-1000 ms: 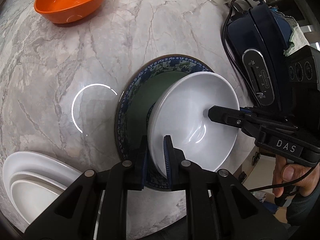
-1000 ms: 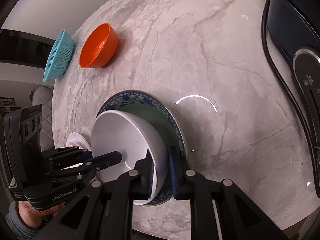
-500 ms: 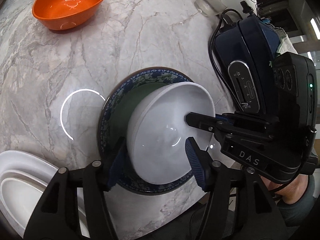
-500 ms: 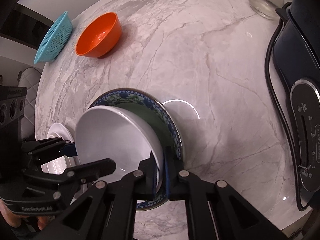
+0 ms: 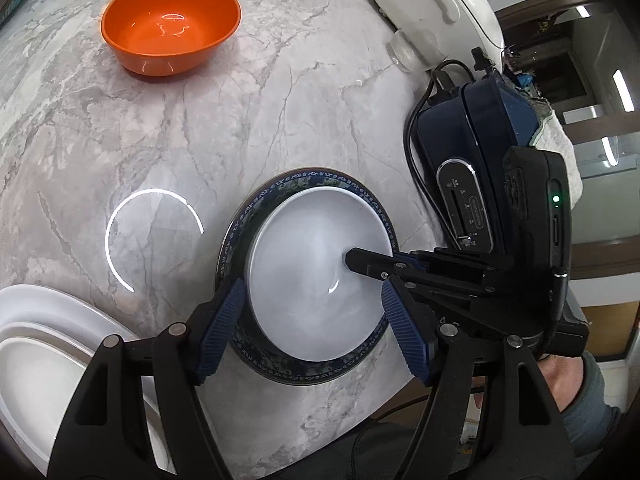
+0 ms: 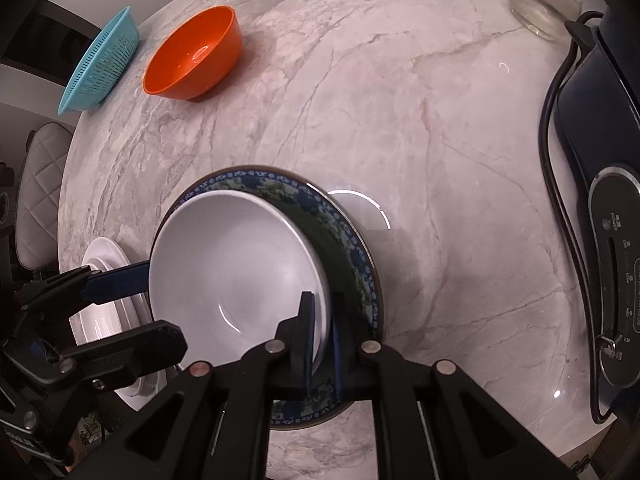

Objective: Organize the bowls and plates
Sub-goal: 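Open both tools and lift them off the nested bowls, then move both tools to the orange bowl rim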

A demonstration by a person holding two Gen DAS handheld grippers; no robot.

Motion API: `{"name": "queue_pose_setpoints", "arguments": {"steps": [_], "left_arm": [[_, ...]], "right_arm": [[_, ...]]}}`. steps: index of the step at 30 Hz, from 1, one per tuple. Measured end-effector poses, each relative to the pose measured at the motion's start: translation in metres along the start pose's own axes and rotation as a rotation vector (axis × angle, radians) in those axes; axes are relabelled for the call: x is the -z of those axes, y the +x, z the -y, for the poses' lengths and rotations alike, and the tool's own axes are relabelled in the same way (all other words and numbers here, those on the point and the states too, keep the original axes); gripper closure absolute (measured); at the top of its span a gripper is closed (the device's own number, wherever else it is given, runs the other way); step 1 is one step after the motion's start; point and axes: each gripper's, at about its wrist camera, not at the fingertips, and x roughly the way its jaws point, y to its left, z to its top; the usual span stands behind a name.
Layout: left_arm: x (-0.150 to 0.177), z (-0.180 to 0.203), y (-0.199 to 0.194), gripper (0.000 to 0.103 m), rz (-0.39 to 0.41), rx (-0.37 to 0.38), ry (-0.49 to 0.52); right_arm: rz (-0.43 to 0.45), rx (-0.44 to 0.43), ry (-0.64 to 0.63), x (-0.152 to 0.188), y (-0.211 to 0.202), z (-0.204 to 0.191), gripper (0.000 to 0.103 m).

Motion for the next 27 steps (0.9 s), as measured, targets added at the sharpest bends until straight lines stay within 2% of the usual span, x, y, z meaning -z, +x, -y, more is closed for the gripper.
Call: {"name": "queue_pose_setpoints", "arguments": {"steps": [2, 6, 8, 10, 11, 13, 14, 16, 21, 23, 27], "left_arm": [[-0.002, 0.0, -0.009, 0.031, 0.026, 0.021, -0.003], [-0.015, -0.011, -0.038, 0.028, 0.093, 0.031, -0.009], [-0.025, -0.022, -0.056, 0.014, 0.143, 0.024, -0.016], [-0.034, -0.036, -0.076, 0.002, 0.196, -0.012, -0.025], [-0.038, -0.042, -0.085, 0.0, 0.218, -0.029, -0.028], [-0.046, -0.054, -0.101, 0.0, 0.245, -0.047, -0.025], [-0.05, -0.059, -0.107, 0.0, 0.255, -0.054, -0.02], [-0.057, -0.068, -0.117, 0.0, 0.276, -0.05, -0.013], [-0.074, -0.078, -0.13, 0.0, 0.295, -0.086, -0.011], [-0.086, -0.08, -0.13, 0.0, 0.274, -0.1, -0.029], [-0.117, -0.092, -0.116, 0.002, 0.207, -0.143, -0.107]], "right_arm": [[0.011, 0.004, 0.01, -0.001, -0.002, 0.0, 0.095], [0.019, -0.006, 0.017, -0.002, -0.005, -0.001, 0.083], [0.028, -0.004, 0.015, -0.002, -0.009, -0.003, 0.068], [0.035, -0.019, 0.019, -0.001, -0.014, -0.006, 0.044], [0.038, -0.021, 0.023, 0.0, -0.018, -0.007, 0.039], [0.058, -0.019, 0.025, 0.001, -0.029, -0.009, 0.021], [0.07, -0.019, 0.028, 0.002, -0.035, -0.009, 0.018], [0.1, -0.05, 0.042, 0.0, -0.05, -0.006, 0.017], [0.224, -0.214, 0.086, -0.021, -0.085, 0.003, 0.013], [0.271, -0.281, 0.091, -0.036, -0.096, 0.006, 0.011], [0.298, -0.388, 0.109, -0.078, -0.098, 0.009, 0.011]]}}
